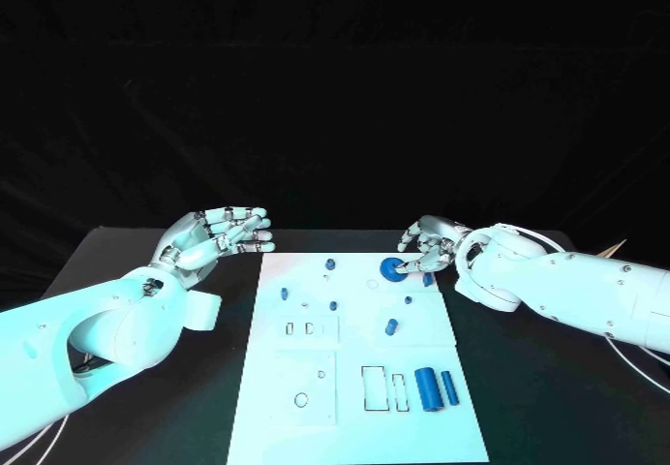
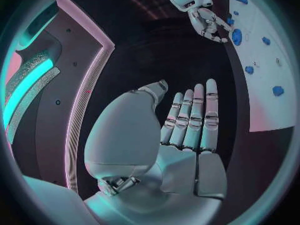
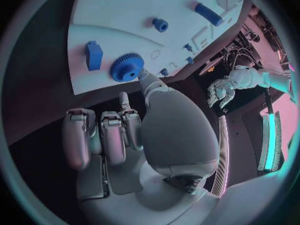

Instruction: Assemble the parts on the task board

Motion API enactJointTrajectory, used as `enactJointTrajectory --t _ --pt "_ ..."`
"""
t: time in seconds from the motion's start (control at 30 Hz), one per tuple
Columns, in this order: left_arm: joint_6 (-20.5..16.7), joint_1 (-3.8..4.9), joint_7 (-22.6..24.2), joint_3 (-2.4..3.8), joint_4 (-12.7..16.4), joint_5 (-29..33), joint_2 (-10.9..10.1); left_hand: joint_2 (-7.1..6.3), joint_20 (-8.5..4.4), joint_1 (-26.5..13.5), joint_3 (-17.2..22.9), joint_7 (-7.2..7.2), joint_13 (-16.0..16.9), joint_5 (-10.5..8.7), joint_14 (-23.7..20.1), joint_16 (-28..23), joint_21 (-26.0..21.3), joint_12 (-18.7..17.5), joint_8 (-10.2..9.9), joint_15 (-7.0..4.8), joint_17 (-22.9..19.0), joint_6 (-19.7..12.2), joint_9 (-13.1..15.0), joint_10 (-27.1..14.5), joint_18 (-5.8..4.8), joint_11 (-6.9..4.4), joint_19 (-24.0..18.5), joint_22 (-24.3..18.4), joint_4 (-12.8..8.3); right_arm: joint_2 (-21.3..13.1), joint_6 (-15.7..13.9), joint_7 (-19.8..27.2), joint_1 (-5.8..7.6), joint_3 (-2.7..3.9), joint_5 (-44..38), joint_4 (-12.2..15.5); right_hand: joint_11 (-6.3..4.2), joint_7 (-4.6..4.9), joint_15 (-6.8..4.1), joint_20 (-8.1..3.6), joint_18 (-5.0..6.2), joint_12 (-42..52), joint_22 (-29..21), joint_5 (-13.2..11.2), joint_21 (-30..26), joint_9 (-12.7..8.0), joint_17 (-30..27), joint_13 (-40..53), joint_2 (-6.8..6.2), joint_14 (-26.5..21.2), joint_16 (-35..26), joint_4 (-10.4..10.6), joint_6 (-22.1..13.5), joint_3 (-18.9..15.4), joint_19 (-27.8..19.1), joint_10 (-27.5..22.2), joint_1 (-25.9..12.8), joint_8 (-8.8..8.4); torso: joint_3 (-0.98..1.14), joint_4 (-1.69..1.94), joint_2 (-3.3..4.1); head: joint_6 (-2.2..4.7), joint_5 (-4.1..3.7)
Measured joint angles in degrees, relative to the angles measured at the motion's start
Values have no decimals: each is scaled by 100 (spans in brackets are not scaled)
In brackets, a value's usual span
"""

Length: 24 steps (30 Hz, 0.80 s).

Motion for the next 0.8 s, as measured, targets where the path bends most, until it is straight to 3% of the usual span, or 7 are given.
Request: enactJointTrajectory --t 0.2,0.8 --pt "2 0 -1 0 0 0 -3 0 0 0 0 0 0 0 0 0 0 0 0 0 0 0 0 0 0 0 0 0 0 67 24 -25 -42 -5 65 -77 4 1 7 18 -22 29 -1 119 30 9 0 0 9 -7 21 24 -1 24 17 3 36 46 -3 -3 -2 -26 21" --pt "12 0 -9 -1 1 1 -4 0 0 0 0 0 0 0 0 0 0 0 0 0 -1 0 0 0 0 0 0 1 0 200 25 -51 -109 -19 175 -180 4 -16 7 18 -22 82 -2 164 73 22 -2 -2 62 -6 21 74 17 100 17 3 89 89 -4 -12 -10 -77 43"
